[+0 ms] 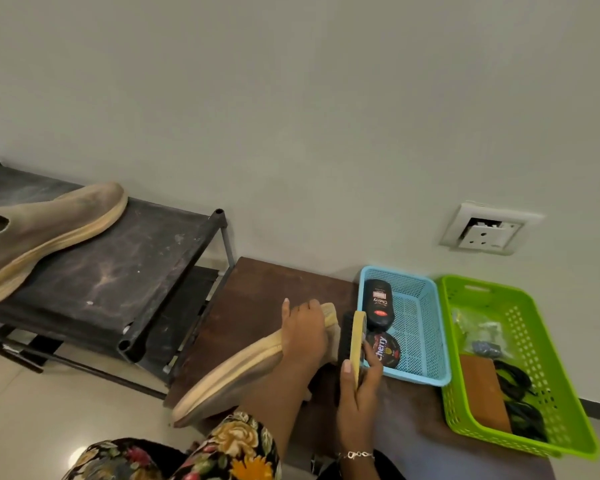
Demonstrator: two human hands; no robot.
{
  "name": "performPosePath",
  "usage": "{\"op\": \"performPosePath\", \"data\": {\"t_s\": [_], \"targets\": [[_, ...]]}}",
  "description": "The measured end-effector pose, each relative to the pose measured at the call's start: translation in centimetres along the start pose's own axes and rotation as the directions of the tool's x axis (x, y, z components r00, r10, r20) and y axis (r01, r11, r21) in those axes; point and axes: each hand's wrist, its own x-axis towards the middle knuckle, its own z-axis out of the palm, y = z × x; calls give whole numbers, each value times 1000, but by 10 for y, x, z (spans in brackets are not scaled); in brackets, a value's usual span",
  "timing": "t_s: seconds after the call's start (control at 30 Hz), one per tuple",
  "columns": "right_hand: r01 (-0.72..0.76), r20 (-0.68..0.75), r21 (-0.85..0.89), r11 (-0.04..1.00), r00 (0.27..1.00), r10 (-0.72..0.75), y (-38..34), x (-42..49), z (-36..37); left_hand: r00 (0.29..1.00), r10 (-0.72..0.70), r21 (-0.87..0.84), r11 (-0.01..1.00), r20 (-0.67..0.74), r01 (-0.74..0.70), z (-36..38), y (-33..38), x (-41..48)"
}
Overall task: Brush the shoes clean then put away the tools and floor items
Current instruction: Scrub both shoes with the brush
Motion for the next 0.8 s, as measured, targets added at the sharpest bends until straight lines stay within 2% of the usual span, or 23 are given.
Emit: {"op": "performPosePath", "data": {"t_s": [0.17,0.27,0.37,0.47,0.53,0.6,0.7,0.8], "targets": [[22,-25,10,1000,999,-22,-10,-1,-9,997,41,-71,996,-63,-46,-26,-5,-24],[75,-5,57,996,997,-75,-35,-3,-20,974,86,-253,957,-208,-138,-59,-18,-54],[132,12,47,990,991,-132,-63,-7,-30,945,73,-457,862,-317,-220,-90,-33,-81],[202,96,-2,979,975,-201,-93,-13,-28,919,110,-554,769,-378,-320,-107,-52,-98],[256,201,-7,967,947,-250,-113,-22,-21,917,118,-596,727,-380,-341,-114,-66,-110],[310,300,-9,951,908,-293,-127,-33,-13,916,132,-581,737,-378,-346,-121,-75,-119],[391,358,-10,920,861,-362,-142,-52,2,916,145,-567,746,-374,-350,-137,-86,-135],[457,393,-47,888,826,-404,-152,-67,12,920,24,-626,726,-391,-285,-142,-93,-143]]}}
